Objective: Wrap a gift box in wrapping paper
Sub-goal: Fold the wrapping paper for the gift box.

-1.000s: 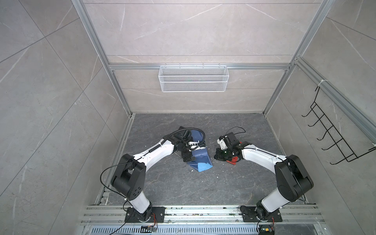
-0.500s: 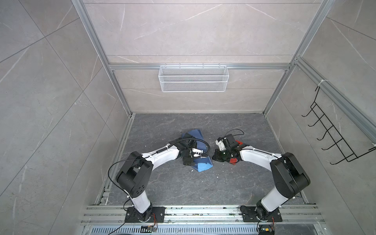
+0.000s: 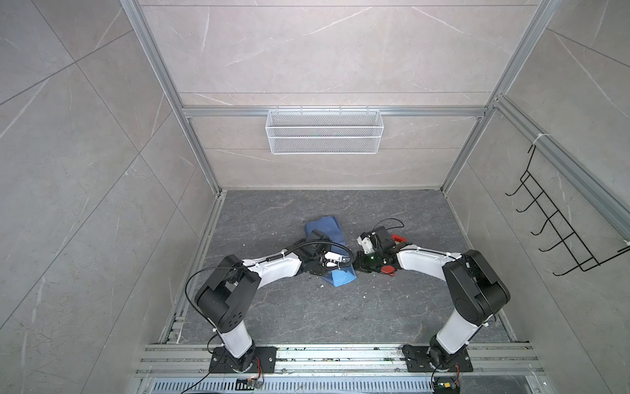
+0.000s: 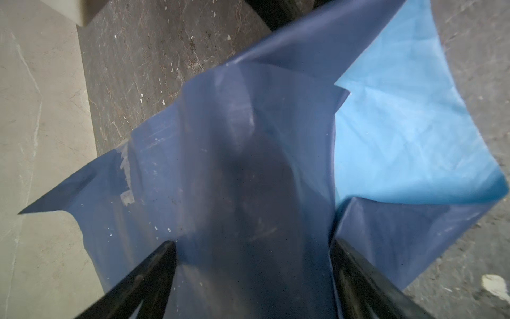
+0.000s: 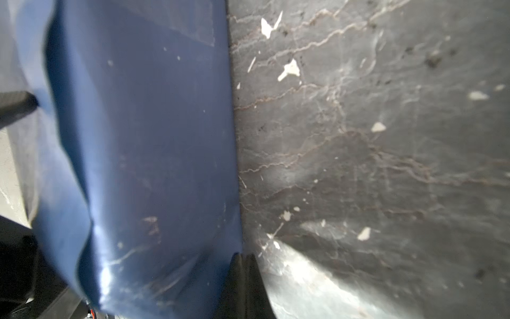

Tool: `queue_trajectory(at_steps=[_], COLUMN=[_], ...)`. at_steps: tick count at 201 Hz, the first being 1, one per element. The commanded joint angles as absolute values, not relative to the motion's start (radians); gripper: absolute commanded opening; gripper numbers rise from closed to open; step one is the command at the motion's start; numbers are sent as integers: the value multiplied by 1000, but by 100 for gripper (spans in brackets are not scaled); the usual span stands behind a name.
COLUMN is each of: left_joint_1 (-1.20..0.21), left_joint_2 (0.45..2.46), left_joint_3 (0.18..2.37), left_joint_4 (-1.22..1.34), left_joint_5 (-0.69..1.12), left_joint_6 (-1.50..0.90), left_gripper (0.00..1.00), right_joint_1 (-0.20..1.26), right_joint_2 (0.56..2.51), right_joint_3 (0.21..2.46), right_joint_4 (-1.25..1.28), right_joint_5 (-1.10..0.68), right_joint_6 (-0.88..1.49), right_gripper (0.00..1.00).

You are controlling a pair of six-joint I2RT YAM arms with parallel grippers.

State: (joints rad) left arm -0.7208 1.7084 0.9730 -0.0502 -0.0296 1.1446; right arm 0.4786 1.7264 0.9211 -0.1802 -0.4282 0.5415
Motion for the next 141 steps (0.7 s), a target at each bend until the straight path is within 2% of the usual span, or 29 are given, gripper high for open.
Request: queue_trajectory(at_steps=[1,81,141], left_joint_1=[-722,-722,-722], left_joint_2=[1756,1769,1767], left_joint_3=[931,937,943], left_joint_4=[-145,-138,-135], left_joint_5=[-56,-38,-7], left_joint_6=[1154,1131,1108], left_gripper=[86,86,86], right_joint_1=[494,523,534], right_joint_2=[1716,1737,1791], right_joint_3=[932,940,907], right_joint_4=[-153,-115,64], right_joint_5=[-454,-484,-468], right_joint_6=[571,612,693], right_gripper=[0,0,0])
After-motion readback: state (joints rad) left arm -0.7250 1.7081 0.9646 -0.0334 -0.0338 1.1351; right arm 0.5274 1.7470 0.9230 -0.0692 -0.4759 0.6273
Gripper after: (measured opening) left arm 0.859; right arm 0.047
